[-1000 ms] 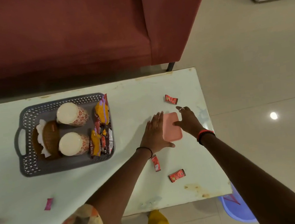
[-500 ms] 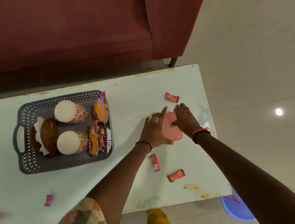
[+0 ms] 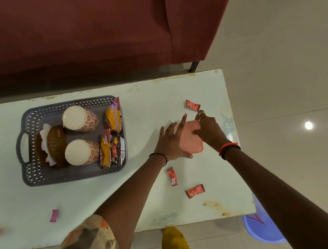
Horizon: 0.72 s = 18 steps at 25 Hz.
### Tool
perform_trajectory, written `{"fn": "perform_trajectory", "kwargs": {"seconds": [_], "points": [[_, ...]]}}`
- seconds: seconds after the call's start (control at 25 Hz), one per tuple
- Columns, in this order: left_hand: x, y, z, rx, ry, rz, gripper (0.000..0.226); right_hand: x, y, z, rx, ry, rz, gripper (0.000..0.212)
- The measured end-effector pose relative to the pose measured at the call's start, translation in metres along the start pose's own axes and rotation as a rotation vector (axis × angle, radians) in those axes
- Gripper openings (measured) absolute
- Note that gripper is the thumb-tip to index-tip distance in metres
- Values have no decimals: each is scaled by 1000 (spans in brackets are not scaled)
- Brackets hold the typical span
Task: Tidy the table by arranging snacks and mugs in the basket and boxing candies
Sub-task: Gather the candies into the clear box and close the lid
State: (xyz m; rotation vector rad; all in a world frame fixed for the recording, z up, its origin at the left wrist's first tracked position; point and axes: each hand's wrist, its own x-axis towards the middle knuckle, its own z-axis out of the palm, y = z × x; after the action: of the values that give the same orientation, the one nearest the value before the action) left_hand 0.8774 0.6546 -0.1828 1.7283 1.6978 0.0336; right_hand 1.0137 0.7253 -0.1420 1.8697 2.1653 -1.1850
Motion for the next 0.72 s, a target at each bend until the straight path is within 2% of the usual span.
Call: {"fn": "perform_trajectory", "kwargs": {"seconds": [0.12, 0.24, 0.4, 0.6, 0.72], "points": [[-19, -4, -3, -126, 46, -32, 131, -4, -5, -16, 165, -43, 94, 8], [-49, -14, 0, -279, 122, -134, 126, -13, -18, -33, 273, -156, 125, 8], [-94, -31, 16, -397, 251, -279, 107, -26, -49, -43, 334, -215, 15, 14], [-126, -44, 40, -439, 226, -425, 89, -17, -94, -3, 123, -63, -234, 14], [-132, -48, 52, -447, 196, -458, 82, -12, -98, 49, -122, -29, -383, 12]]}}
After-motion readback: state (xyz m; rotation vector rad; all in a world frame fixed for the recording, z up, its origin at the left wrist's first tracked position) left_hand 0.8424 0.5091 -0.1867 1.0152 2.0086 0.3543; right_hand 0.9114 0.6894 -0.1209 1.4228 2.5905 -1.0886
